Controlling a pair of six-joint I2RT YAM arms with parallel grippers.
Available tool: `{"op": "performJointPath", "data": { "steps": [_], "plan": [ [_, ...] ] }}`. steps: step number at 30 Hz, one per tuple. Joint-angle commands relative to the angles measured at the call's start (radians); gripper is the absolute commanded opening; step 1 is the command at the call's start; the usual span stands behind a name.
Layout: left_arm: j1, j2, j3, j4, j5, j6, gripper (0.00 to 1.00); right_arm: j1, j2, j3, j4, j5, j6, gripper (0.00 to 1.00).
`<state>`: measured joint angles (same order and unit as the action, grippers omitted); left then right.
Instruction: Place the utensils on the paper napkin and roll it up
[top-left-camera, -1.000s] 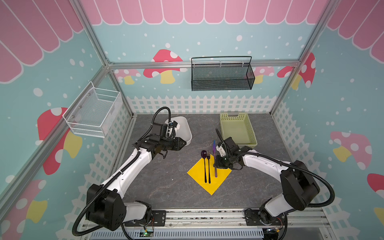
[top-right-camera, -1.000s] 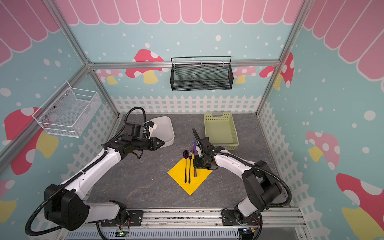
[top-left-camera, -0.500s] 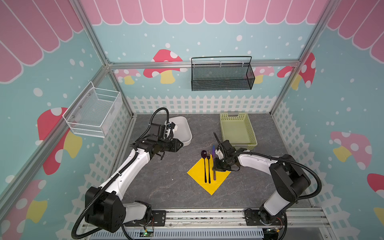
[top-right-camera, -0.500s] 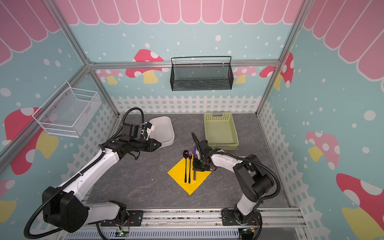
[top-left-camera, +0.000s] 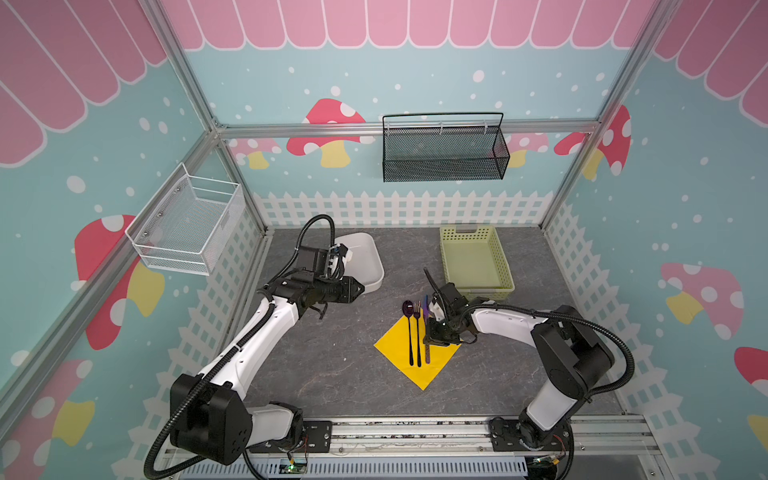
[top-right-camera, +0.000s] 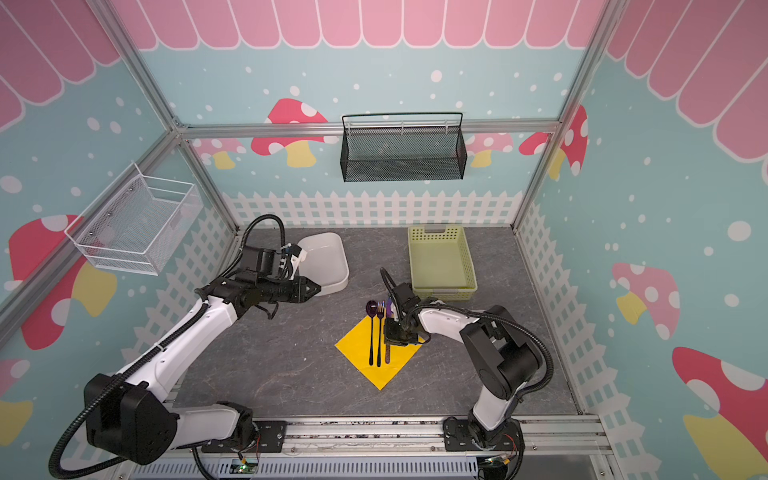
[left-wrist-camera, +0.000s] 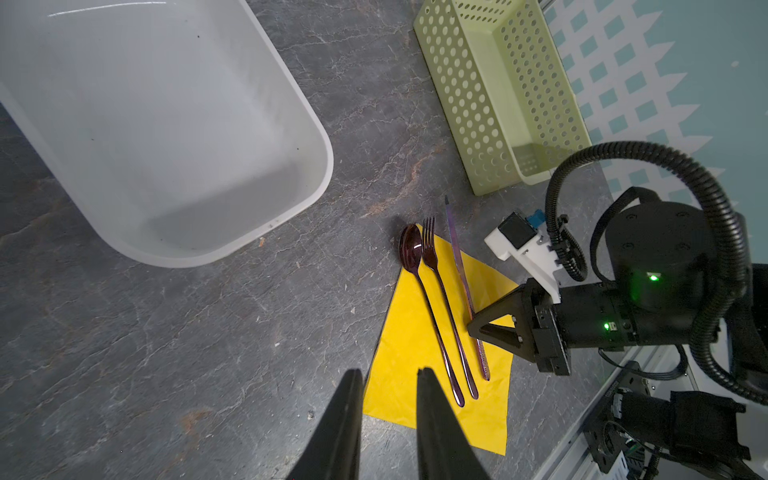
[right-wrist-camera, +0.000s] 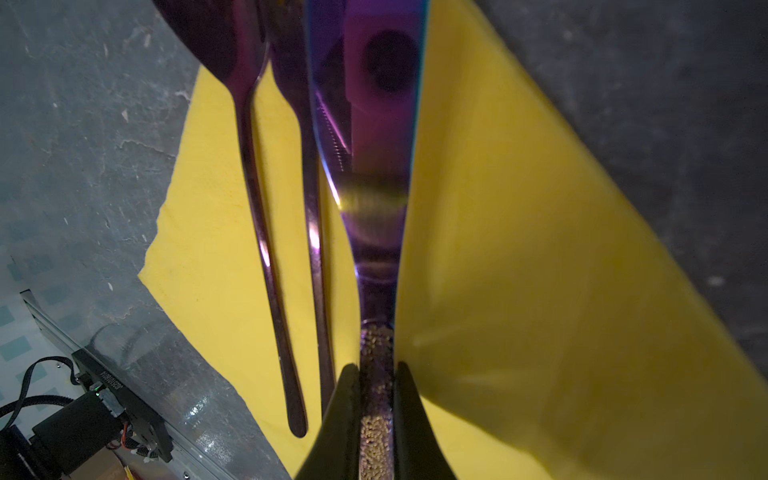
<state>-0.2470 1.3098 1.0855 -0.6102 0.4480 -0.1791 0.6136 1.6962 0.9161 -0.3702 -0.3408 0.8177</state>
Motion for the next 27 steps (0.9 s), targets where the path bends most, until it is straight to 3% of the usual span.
{"op": "performJointPath", "data": {
  "steps": [1, 7, 16, 27],
  "plan": [
    [0.011, -0.007, 0.004, -0.019, 0.018, 0.01, 0.26, 0.009, 0.002, 0.018, -0.018, 0.004, 0.022, 0.07],
    [0.018, 0.001, 0.006, -0.021, 0.031, 0.006, 0.26, 0.012, 0.022, 0.032, -0.019, 0.006, 0.02, 0.09],
    [0.025, 0.009, 0.006, -0.021, 0.035, 0.003, 0.28, 0.013, 0.028, 0.04, -0.022, 0.01, 0.021, 0.23],
    [0.031, 0.019, 0.008, -0.02, 0.041, -0.003, 0.28, 0.013, 0.04, 0.046, -0.019, 0.008, 0.005, 0.22]
  ]
}}
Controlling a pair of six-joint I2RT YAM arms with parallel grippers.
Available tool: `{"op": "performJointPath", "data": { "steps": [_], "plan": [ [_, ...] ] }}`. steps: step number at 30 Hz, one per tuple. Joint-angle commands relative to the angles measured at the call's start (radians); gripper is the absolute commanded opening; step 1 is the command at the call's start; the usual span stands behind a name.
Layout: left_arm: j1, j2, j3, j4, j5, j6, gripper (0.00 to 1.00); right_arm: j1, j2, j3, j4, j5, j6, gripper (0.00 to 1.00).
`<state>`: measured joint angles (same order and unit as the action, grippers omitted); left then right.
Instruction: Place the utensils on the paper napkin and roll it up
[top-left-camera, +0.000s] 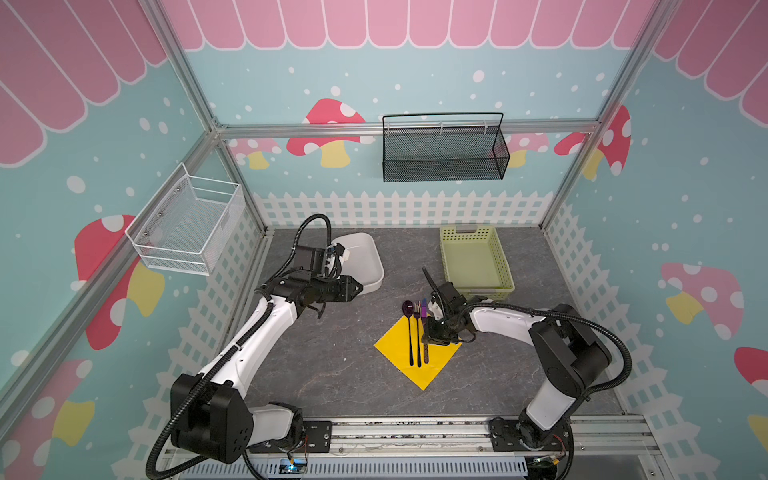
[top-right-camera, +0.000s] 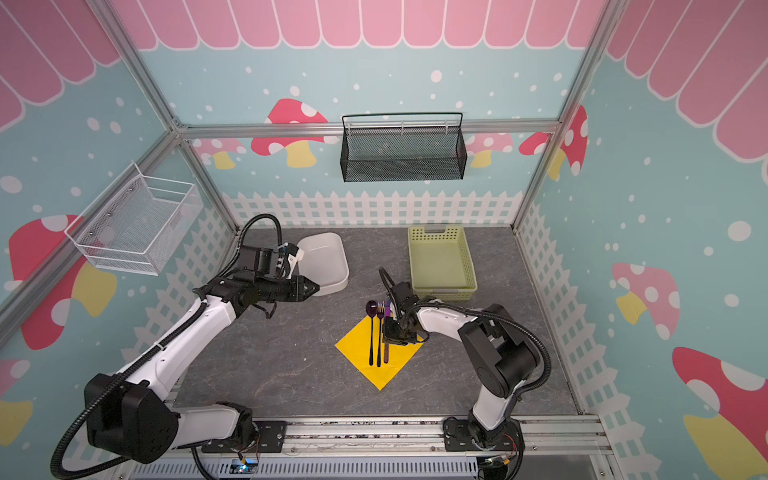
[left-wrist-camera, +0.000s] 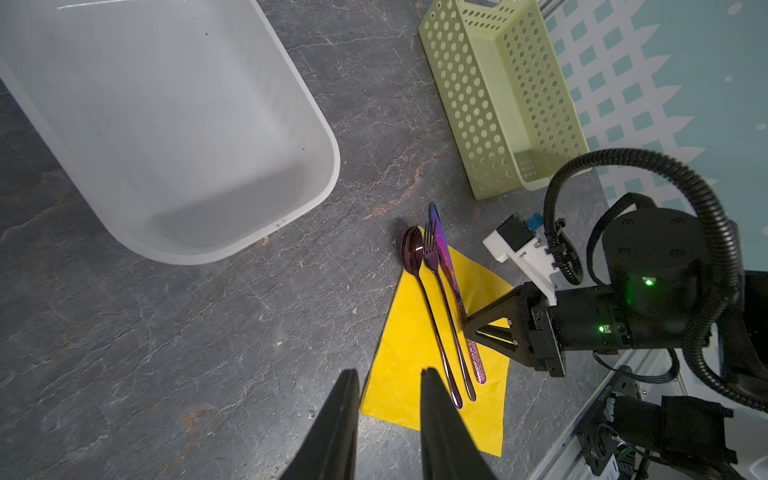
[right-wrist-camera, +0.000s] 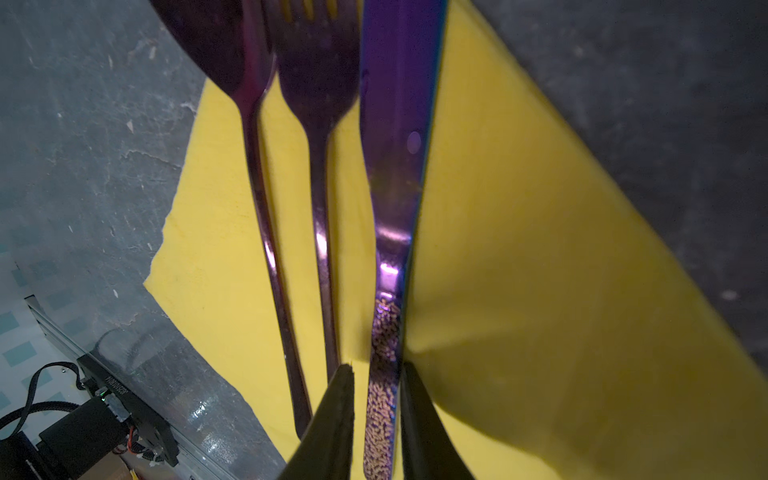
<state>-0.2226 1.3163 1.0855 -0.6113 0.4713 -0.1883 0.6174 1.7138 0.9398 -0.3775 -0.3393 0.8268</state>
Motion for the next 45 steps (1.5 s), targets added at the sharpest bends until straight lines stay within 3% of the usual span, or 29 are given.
{"op": "performJointPath", "data": {
  "steps": [1, 17, 22, 32, 45],
  "plan": [
    [0.007, 0.012, 0.007, -0.02, 0.018, 0.006, 0.28, 0.009, 0.025, 0.022, -0.01, 0.004, -0.003, 0.21],
    [0.012, 0.026, 0.006, -0.019, 0.027, 0.0, 0.29, 0.016, 0.049, 0.019, -0.017, 0.0, -0.03, 0.17],
    [0.013, 0.03, 0.007, -0.019, 0.03, -0.002, 0.29, 0.019, 0.059, 0.047, -0.064, 0.034, -0.053, 0.22],
    [0.016, 0.033, 0.007, -0.021, 0.034, -0.002, 0.29, 0.03, 0.093, 0.091, -0.127, 0.075, -0.088, 0.22],
    [0.019, 0.038, 0.008, -0.022, 0.042, -0.002, 0.29, 0.041, 0.113, 0.124, -0.185, 0.113, -0.118, 0.16]
  ]
}}
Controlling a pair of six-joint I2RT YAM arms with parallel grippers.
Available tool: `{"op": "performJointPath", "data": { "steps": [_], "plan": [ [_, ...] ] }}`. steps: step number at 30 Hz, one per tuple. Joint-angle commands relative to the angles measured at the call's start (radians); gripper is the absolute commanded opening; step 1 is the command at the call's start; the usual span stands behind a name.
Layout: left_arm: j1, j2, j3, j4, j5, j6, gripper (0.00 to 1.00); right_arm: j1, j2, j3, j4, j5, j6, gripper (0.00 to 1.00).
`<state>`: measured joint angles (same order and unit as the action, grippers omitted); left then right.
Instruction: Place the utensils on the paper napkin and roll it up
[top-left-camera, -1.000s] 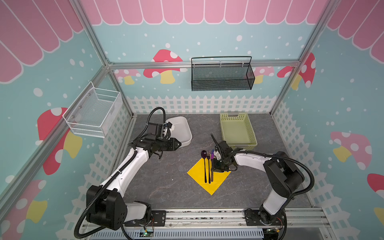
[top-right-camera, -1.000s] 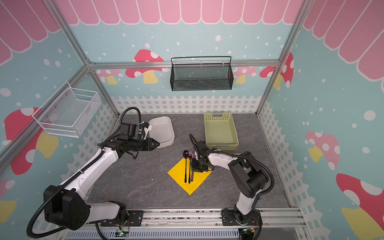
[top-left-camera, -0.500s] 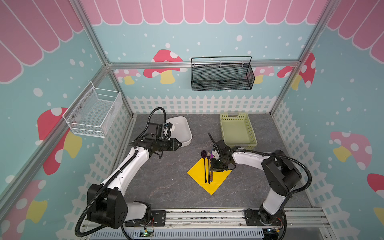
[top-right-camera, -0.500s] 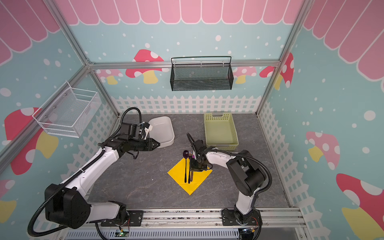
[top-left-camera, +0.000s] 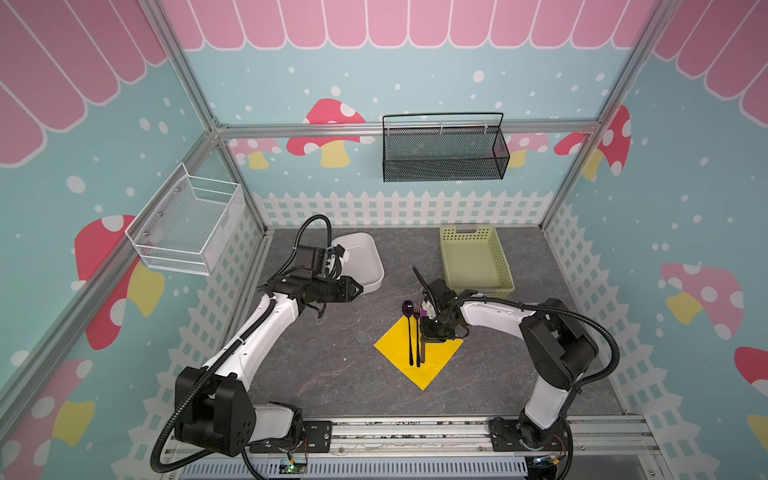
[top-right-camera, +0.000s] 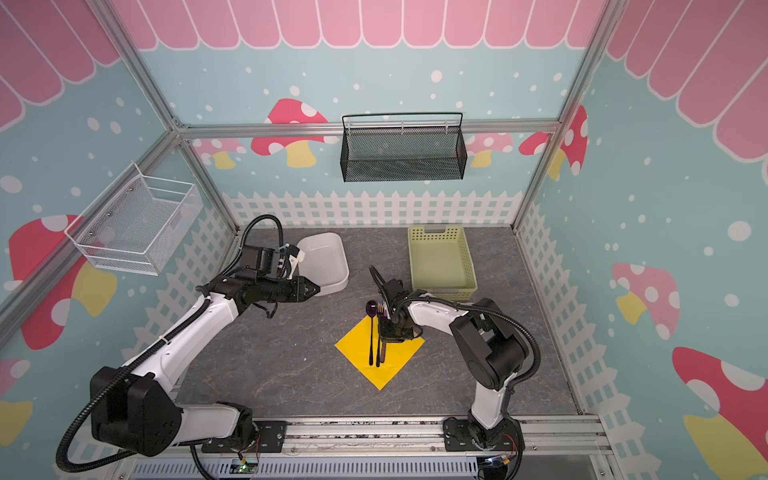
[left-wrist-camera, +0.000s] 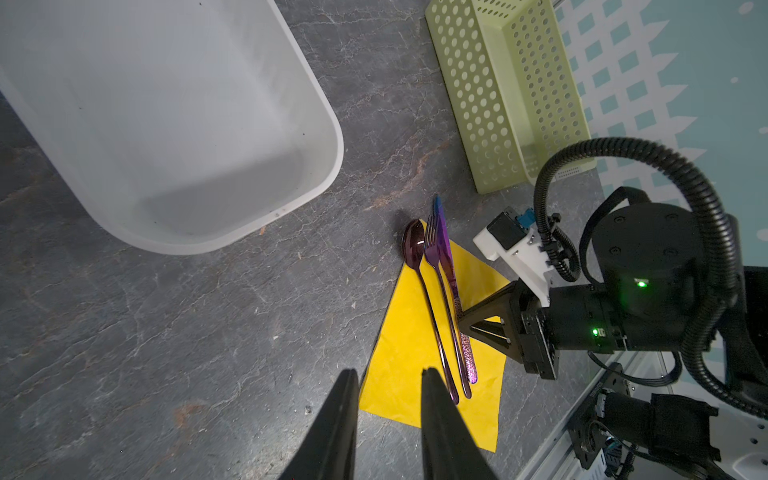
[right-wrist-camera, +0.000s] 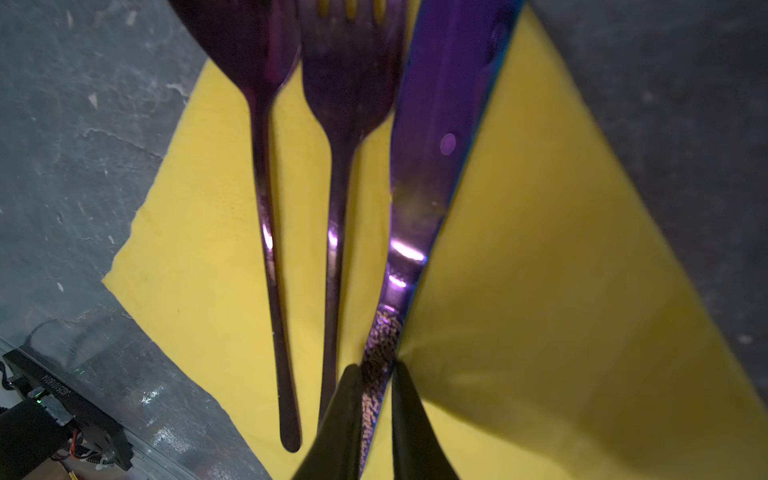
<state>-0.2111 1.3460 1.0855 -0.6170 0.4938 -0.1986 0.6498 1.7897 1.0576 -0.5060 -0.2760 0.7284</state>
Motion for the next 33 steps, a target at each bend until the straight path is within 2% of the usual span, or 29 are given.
{"op": "performJointPath", "data": {
  "steps": [1, 11, 23, 33],
  "plan": [
    [0.007, 0.011, 0.008, -0.017, 0.018, 0.008, 0.29, 0.009, 0.036, 0.01, -0.06, 0.054, -0.017, 0.18],
    [0.007, 0.01, 0.008, -0.018, 0.02, 0.008, 0.29, 0.01, 0.014, 0.076, -0.093, 0.134, 0.005, 0.29],
    [0.007, 0.012, 0.008, -0.02, 0.025, 0.007, 0.29, 0.011, 0.072, 0.123, -0.086, 0.128, -0.023, 0.29],
    [0.007, 0.017, 0.009, -0.02, 0.025, 0.004, 0.29, 0.014, 0.097, 0.13, -0.097, 0.137, -0.045, 0.23]
  ]
}}
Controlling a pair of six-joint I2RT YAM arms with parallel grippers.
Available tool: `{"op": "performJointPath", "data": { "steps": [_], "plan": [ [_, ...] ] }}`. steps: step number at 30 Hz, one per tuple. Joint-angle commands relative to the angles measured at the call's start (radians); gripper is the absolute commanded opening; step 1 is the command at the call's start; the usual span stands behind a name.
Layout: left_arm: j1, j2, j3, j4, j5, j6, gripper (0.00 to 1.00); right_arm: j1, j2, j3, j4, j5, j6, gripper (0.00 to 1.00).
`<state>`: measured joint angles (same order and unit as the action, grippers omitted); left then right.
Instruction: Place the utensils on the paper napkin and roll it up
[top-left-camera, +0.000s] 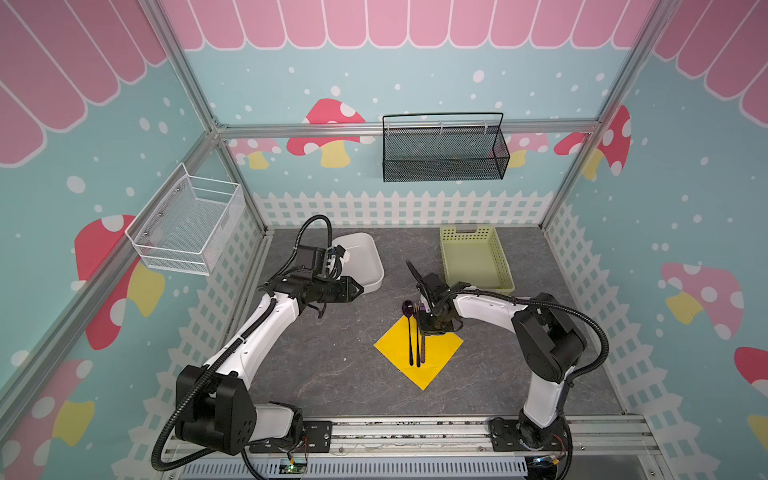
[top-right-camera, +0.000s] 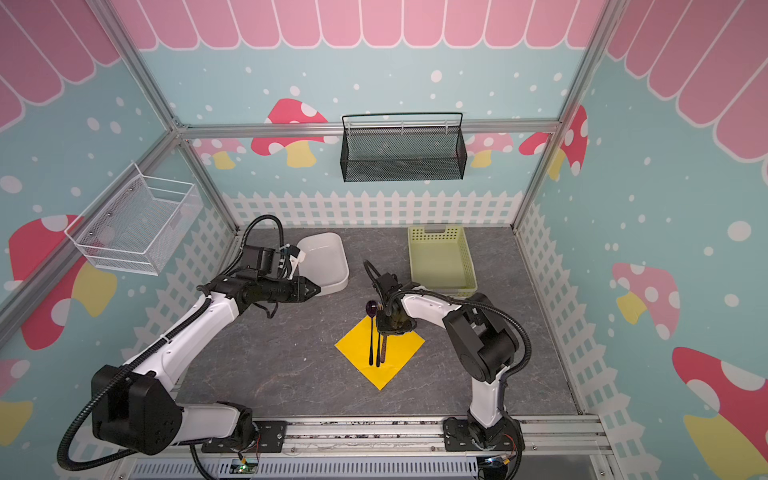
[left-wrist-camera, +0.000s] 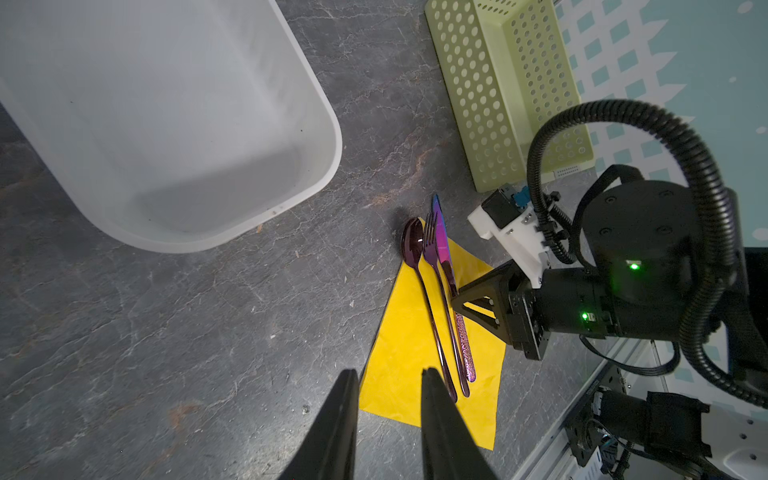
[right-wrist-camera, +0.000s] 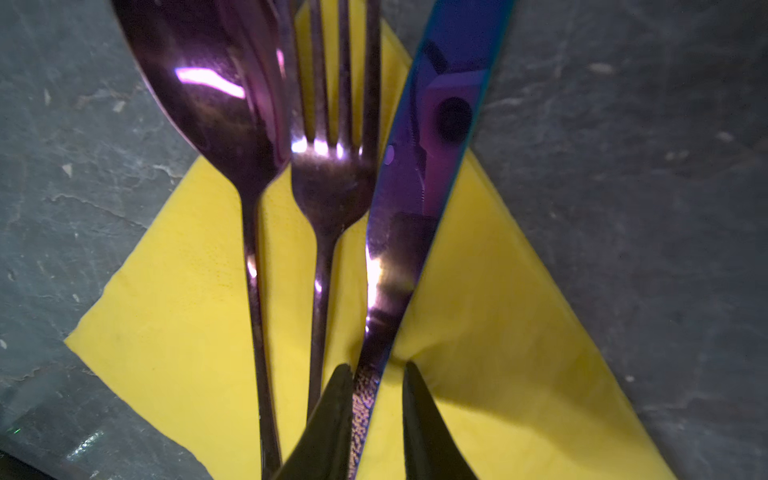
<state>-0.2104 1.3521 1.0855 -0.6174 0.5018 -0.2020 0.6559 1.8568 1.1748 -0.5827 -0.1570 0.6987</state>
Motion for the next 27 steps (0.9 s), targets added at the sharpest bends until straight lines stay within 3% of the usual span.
{"op": "performJointPath", "data": {
  "steps": [1, 12, 27],
  "plan": [
    [0.008, 0.012, 0.008, -0.02, 0.017, 0.007, 0.29, 0.008, 0.032, 0.014, -0.02, 0.018, -0.016, 0.22],
    [0.009, 0.019, 0.011, -0.022, 0.016, 0.009, 0.29, 0.011, 0.035, 0.015, -0.02, 0.007, -0.03, 0.17],
    [0.011, 0.026, 0.012, -0.025, 0.02, 0.007, 0.29, 0.013, 0.02, 0.022, -0.021, -0.021, -0.034, 0.19]
  ]
}}
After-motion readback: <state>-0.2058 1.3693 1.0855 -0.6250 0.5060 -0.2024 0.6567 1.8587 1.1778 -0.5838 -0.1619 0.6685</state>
